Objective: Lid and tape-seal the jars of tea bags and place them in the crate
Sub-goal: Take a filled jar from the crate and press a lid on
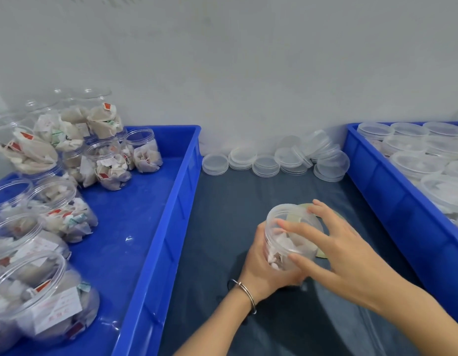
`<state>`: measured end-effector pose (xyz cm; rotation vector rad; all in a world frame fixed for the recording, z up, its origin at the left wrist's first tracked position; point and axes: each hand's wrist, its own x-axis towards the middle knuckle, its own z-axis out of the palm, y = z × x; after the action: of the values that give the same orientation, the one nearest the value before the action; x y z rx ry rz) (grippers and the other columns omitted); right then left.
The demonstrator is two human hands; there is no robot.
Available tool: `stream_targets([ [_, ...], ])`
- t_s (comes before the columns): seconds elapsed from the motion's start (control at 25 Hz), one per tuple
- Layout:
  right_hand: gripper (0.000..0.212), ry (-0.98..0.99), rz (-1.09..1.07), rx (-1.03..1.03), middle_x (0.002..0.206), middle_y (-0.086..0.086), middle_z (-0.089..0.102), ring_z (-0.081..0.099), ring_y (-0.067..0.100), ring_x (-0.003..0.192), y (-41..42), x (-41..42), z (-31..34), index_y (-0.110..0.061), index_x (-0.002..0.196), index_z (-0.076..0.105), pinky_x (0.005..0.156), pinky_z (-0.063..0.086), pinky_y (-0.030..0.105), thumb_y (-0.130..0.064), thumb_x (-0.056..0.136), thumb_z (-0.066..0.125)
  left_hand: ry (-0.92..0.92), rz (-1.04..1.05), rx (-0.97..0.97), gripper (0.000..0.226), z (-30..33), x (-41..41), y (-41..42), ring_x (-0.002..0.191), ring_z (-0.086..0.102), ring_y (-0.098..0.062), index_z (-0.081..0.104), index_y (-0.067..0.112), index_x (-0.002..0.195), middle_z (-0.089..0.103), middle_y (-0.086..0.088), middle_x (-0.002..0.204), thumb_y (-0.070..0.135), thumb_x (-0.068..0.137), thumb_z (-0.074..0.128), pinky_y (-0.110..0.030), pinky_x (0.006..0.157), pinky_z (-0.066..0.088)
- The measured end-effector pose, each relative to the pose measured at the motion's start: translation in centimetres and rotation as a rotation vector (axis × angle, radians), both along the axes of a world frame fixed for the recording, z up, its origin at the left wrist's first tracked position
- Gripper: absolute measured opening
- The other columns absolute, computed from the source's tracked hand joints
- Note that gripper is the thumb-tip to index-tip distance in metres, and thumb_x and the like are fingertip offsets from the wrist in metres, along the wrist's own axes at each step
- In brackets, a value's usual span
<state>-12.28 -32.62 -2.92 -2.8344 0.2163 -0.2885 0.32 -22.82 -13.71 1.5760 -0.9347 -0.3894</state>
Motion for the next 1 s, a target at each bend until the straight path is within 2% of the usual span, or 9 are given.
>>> stream_targets([
  [0.08, 0.060, -0.001, 0.011, -0.005, 0.154, -0.009, 0.016, -0.008, 0.002, 0.144, 0.7, 0.2, 0.3, -0.035, 0.133, 0.038, 0.115, 0.006, 0.022, -0.070, 0.085, 0.040, 0.038, -0.042, 0.035, 0.075, 0.1, -1.1, 0.1, 0.105, 0.061, 0.000, 0.050, 0.038, 0.120, 0.063, 0.019, 0.114, 0.021, 0.056, 0.085, -0.017, 0.082, 0.051],
  [0.16, 0.066, -0.028, -0.025, -0.113, 0.153, -0.009, 0.025, 0.008, 0.007, 0.146, 1.9, 0.9, 0.1, -0.025, 0.137, 0.038, 0.117, 0.014, 0.033, -0.066, 0.086, 0.035, 0.013, -0.024, 0.065, 0.071, 0.8, -2.4, -0.2, 0.109, 0.054, 0.011, 0.044, 0.046, 0.119, 0.054, 0.035, 0.113, 0.035, 0.058, 0.078, -0.010, 0.086, 0.045],
  [0.24, 0.068, -0.099, -0.080, -0.181, 0.144, -0.002, 0.045, 0.036, 0.016, 0.138, 2.7, 1.5, 0.1, -0.021, 0.139, 0.046, 0.107, 0.036, 0.041, -0.059, 0.086, 0.030, -0.123, -0.002, 0.091, 0.068, 1.1, -2.8, -0.5, 0.110, 0.047, 0.017, 0.042, 0.032, 0.123, 0.047, 0.035, 0.113, 0.037, 0.064, 0.077, -0.004, 0.089, 0.037],
  [0.36, 0.062, -0.217, -0.067, -0.133, 0.124, -0.001, 0.063, 0.058, 0.018, 0.118, 2.2, 1.5, 0.2, -0.018, 0.127, 0.061, 0.086, 0.053, 0.039, -0.055, 0.082, 0.041, -0.132, 0.016, 0.042, 0.065, 1.7, -2.6, -0.1, 0.106, 0.046, 0.023, 0.039, 0.039, 0.115, 0.049, 0.024, 0.109, 0.025, 0.066, 0.079, 0.000, 0.086, 0.036],
  [0.52, 0.059, -0.198, 0.003, -0.090, 0.124, -0.007, 0.062, 0.056, 0.014, 0.119, 1.7, 1.8, -0.1, -0.024, 0.127, 0.061, 0.093, 0.049, 0.037, -0.055, 0.082, 0.041, -0.028, 0.026, -0.020, 0.058, 2.9, -3.4, -0.4, 0.109, 0.056, -0.009, 0.040, 0.026, 0.113, 0.054, -0.002, 0.115, 0.016, 0.069, 0.075, -0.029, 0.095, 0.047],
  [0.64, 0.053, -0.211, 0.059, -0.127, 0.120, -0.008, 0.064, 0.058, 0.014, 0.118, 1.7, 2.2, 0.0, -0.025, 0.123, 0.065, 0.090, 0.049, 0.035, -0.050, 0.080, 0.044, 0.003, -0.051, 0.082, 0.074, 1.1, -1.8, 0.5, 0.095, 0.054, 0.018, 0.040, 0.031, 0.124, 0.055, 0.013, 0.105, 0.002, 0.068, 0.079, -0.008, 0.083, 0.047],
  [0.72, 0.050, -0.200, 0.121, -0.126, 0.120, -0.010, 0.064, 0.056, 0.013, 0.120, 1.4, 2.4, 0.1, -0.027, 0.122, 0.065, 0.090, 0.048, 0.034, -0.048, 0.080, 0.048, -0.032, -0.141, 0.128, 0.087, 0.6, -0.9, 1.2, 0.087, 0.047, 0.031, 0.038, 0.021, 0.137, 0.050, 0.024, 0.100, 0.004, 0.064, 0.082, 0.004, 0.076, 0.040],
  [0.88, 0.047, -0.115, 0.280, -0.032, 0.128, -0.018, 0.057, 0.041, 0.002, 0.132, 0.1, 2.3, 0.2, -0.034, 0.127, 0.060, 0.103, 0.033, 0.023, -0.040, 0.080, 0.060, -0.594, -0.036, 0.142, 0.054, 3.2, -0.7, -0.2, 0.079, 0.033, 0.008, 0.035, 0.033, 0.098, 0.023, 0.027, 0.081, 0.037, 0.059, 0.073, 0.008, 0.052, 0.025],
  [1.0, 0.048, -0.047, 0.390, 0.051, 0.131, -0.018, 0.056, 0.036, 0.000, 0.135, -0.6, 2.4, 0.7, -0.032, 0.127, 0.060, 0.109, 0.032, 0.026, -0.035, 0.079, 0.062, -0.546, -0.236, 0.309, 0.044, 2.7, 0.2, -0.2, 0.086, 0.038, 0.020, 0.036, 0.037, 0.099, 0.031, 0.037, 0.086, 0.054, 0.066, 0.060, 0.008, 0.074, 0.027],
])
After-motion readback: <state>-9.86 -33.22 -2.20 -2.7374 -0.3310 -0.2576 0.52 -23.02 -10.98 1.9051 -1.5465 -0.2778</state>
